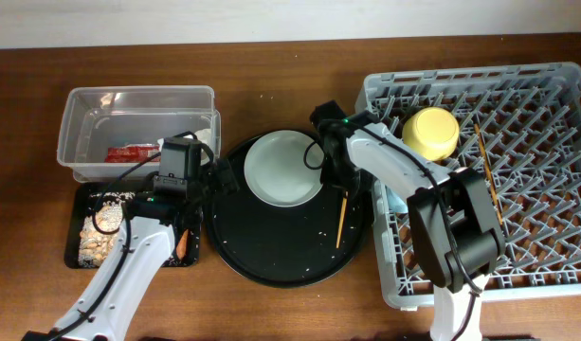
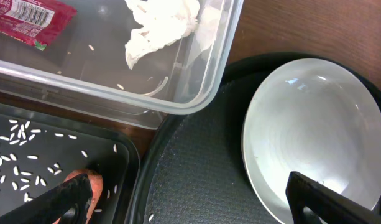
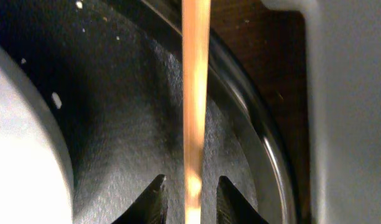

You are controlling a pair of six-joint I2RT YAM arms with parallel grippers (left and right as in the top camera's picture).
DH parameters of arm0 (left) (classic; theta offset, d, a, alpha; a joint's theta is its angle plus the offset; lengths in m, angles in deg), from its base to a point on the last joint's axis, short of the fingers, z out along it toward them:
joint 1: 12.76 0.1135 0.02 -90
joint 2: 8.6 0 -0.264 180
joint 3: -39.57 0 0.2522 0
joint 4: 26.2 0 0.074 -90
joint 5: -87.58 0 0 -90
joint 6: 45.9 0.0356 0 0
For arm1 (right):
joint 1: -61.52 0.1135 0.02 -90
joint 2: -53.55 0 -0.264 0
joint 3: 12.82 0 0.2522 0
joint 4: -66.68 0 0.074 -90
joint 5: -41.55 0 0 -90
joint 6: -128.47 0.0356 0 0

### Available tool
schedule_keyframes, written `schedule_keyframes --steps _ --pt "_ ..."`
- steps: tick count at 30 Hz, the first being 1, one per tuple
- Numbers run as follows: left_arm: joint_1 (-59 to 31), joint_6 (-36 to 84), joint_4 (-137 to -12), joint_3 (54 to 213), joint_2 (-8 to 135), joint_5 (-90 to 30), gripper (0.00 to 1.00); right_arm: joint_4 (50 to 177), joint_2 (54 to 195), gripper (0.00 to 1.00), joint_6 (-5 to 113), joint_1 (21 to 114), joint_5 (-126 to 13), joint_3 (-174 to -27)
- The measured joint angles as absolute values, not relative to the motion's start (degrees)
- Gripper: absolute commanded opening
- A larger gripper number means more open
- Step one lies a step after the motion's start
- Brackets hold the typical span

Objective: Sort waste into correct bins and load items into the dishwasher rack
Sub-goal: 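Carry the second chopstick right and drop it into the dish rack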

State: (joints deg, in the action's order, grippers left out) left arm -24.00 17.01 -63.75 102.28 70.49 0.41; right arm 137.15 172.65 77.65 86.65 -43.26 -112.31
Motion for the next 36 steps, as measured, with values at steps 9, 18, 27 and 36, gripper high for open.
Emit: schedule_keyframes --steps 9,18,27,36 --pt "-24.0 17.0 -63.8 102.3 70.5 0.4 0.99 136.5 172.7 0.22 77.7 86.6 -43.3 -111.3" --pt "-24.0 17.0 -63.8 102.3 70.5 0.4 0.99 132.4 172.1 0.11 77.7 86.6 -43.1 -108.5" --pt "-24.0 17.0 -63.8 102.3 70.5 0.4 0.99 140.7 172.2 0.04 77.5 86.7 -43.3 -111.2" --pt "-24.0 17.0 -63.8 102.2 70.5 0.4 0.99 161.6 172.9 0.04 44.6 85.7 -38.4 -139.7"
